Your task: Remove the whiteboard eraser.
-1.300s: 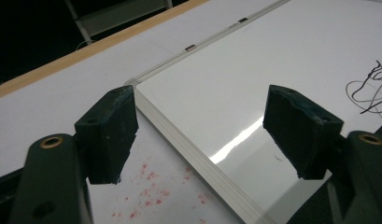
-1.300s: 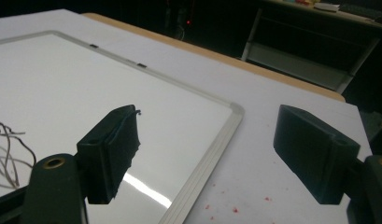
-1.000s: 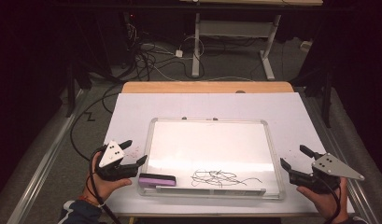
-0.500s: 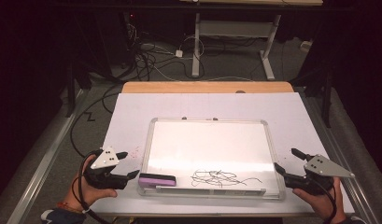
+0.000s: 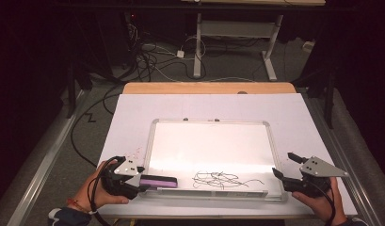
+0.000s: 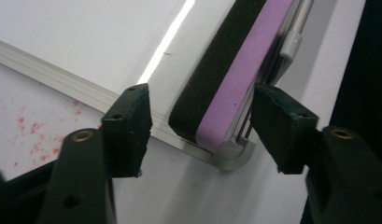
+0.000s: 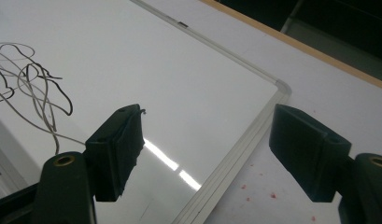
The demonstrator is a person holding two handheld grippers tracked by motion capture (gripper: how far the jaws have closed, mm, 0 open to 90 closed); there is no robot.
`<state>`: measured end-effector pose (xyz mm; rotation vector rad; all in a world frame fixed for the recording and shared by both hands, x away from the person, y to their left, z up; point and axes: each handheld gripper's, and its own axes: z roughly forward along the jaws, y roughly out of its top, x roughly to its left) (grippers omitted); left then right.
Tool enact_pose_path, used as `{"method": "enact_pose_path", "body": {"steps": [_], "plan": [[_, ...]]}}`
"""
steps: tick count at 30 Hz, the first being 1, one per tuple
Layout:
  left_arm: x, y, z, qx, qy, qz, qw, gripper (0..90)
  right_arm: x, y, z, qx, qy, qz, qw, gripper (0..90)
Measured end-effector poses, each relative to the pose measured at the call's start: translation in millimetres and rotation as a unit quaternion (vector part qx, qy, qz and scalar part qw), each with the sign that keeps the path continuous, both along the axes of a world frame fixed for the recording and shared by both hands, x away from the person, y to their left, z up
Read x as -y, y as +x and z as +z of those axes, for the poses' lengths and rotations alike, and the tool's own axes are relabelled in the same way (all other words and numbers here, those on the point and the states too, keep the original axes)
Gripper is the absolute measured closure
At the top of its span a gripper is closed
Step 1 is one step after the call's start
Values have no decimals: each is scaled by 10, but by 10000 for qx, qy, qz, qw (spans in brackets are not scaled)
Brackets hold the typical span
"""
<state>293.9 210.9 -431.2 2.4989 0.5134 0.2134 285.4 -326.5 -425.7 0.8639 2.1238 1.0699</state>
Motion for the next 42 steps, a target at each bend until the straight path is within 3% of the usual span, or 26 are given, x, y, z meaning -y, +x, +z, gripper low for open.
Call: {"method": "enact_pose_path", "body": {"steps": [7,13,14,16,17,21,29,35,42], "plan": [[18,63,-42,-181,-81,-230,9995,477,4,15,-17,-100,8,37,9999,277],[2,73,-49,-167,-167,-314,9992,514,-5,16,-23,-127,-25,85,9999,282],[-13,82,-45,-177,-292,-302,9990,601,-6,18,-26,-151,-9,75,9999,282],[-55,103,-22,-95,-586,-143,9981,609,-9,17,-28,-161,-23,61,9998,283],[-83,123,3,-127,-822,-169,9964,609,-9,18,-28,-160,-21,61,9999,283],[-47,149,16,-171,-956,-206,9951,610,-7,24,-32,-171,-35,46,9998,283],[105,298,19,-210,-930,-134,9954,610,-7,30,-35,-163,-79,33,9998,284],[225,327,90,13,-896,-128,9959,611,1,32,-39,-158,-80,-25,9998,283],[345,355,154,208,-993,-167,9947,610,-12,27,-31,-154,-79,36,9998,288]]}}
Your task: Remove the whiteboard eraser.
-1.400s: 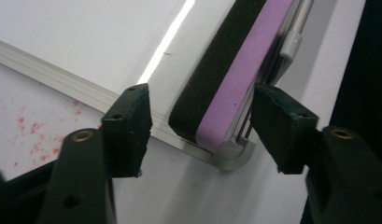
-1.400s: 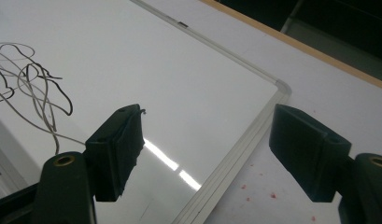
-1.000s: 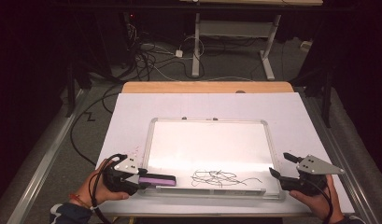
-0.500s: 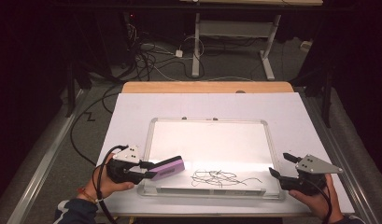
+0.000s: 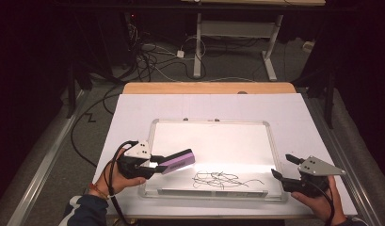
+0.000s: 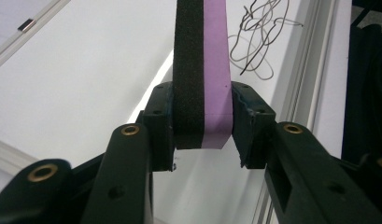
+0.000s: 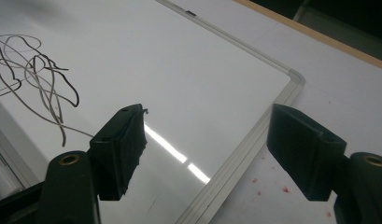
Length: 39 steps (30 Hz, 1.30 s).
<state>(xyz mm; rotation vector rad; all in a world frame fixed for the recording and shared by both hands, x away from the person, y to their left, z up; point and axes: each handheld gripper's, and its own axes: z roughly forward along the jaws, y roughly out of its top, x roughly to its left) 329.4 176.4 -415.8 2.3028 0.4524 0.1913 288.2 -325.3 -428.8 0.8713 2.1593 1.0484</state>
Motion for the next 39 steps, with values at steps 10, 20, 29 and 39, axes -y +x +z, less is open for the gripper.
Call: {"method": "enact_pose_path", "body": {"steps": [10,20,29,39], "plan": [[279,69,74,188,265,-200,9993,611,-130,79,151,111,-59,310,9994,302],[613,129,156,178,343,-467,9982,611,-430,165,351,164,-140,868,9960,381],[844,146,211,14,100,-834,9965,611,-647,213,415,165,-201,1446,9891,407],[972,357,266,-1370,-435,-815,9863,613,-972,112,350,790,-790,1910,9752,296]]}}
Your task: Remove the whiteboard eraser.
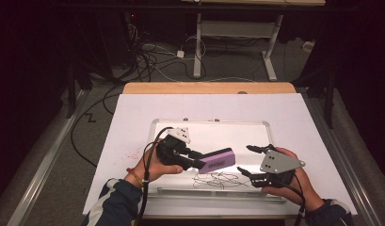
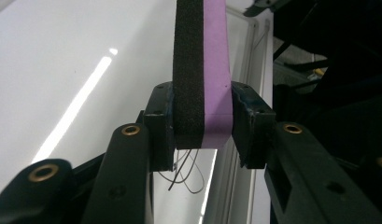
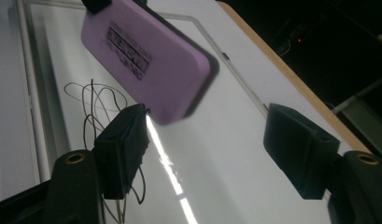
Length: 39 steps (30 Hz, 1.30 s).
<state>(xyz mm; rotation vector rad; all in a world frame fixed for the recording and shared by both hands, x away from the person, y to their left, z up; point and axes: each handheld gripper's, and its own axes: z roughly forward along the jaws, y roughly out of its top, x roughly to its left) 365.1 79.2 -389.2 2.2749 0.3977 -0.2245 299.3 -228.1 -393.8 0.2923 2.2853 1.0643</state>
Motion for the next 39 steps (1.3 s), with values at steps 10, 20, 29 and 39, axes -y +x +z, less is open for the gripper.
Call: {"method": "enact_pose_path", "body": {"steps": [10,20,29,39], "plan": [[117,176,-119,-773,155,233,9966,614,-416,-47,-232,730,-1109,404,9903,282],[151,192,-119,-870,201,275,9956,615,-619,-33,-367,1351,-1890,447,9716,315],[147,209,-142,-951,68,302,9950,617,-594,-52,-370,1642,-2163,570,9607,361],[150,200,-123,-1050,9,314,9940,617,-611,-73,-409,1903,-2385,526,9509,373]]}}
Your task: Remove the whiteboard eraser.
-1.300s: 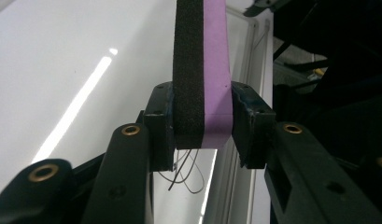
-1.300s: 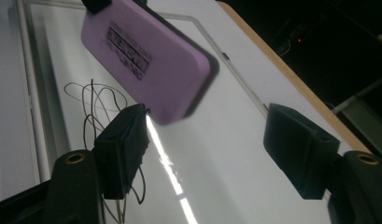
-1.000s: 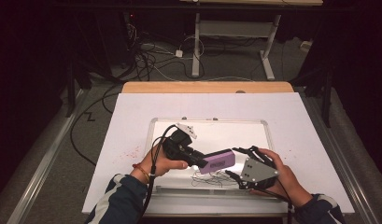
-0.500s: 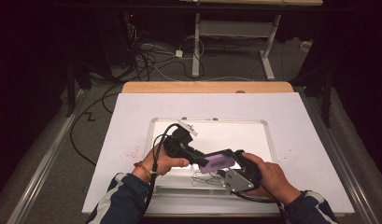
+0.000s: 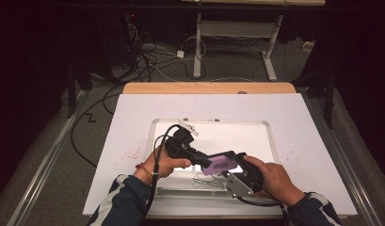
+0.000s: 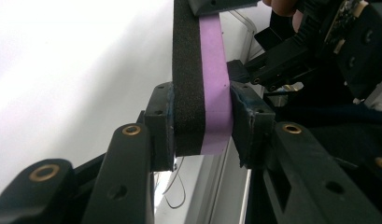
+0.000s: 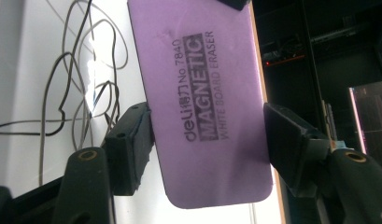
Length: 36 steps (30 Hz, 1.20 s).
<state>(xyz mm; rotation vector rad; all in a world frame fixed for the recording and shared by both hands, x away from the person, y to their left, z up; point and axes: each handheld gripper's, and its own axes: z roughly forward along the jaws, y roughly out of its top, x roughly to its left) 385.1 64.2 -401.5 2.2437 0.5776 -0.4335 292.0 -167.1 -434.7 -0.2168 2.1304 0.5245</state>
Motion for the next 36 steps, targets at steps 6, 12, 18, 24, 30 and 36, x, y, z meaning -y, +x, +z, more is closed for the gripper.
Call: {"method": "enact_pose_path", "body": {"steps": [6,12,18,24,30,36], "plan": [[85,-54,59,355,151,71,9992,608,-1,22,-3,-102,-117,-116,9998,390],[129,-185,170,1476,346,354,9878,415,87,113,124,-677,358,-217,9968,397],[-71,-325,251,2423,-101,839,9665,250,225,249,169,-1461,887,-706,9828,398],[-426,-525,176,3314,19,1449,9323,203,362,379,190,-2074,1068,-836,9688,399],[-926,-690,-19,3603,322,2162,9069,203,458,500,199,-2864,940,-907,9492,400],[-1371,-869,-297,3433,562,2686,8982,208,389,541,160,-3238,625,-997,9388,400]]}}
